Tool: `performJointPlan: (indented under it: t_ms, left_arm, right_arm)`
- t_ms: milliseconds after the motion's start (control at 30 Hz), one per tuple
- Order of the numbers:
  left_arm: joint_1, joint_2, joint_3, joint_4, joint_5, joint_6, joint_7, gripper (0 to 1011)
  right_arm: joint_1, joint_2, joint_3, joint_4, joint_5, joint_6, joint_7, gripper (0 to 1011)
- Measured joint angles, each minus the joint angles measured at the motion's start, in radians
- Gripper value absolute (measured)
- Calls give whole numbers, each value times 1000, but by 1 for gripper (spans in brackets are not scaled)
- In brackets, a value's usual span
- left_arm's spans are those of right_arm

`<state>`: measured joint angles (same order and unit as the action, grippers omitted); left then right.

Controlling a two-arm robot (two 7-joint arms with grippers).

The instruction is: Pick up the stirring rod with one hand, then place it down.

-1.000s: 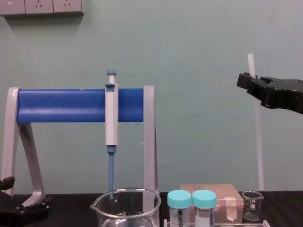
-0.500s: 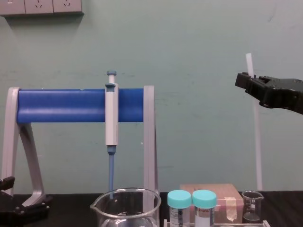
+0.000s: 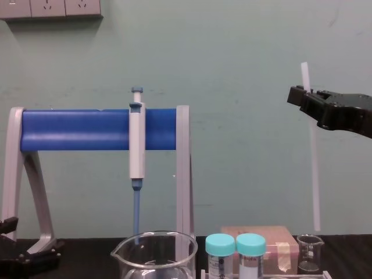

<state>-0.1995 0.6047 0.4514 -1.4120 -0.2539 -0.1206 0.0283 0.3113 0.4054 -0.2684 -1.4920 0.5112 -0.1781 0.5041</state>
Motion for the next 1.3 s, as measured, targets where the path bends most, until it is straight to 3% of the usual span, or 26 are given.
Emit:
performJointPlan:
  t_ms: [1300]
  left_arm:
    - [0, 0, 0, 0, 0, 0, 0, 1000]
  right_arm:
    - [-4, 0, 1, -15, 2, -5, 0, 80]
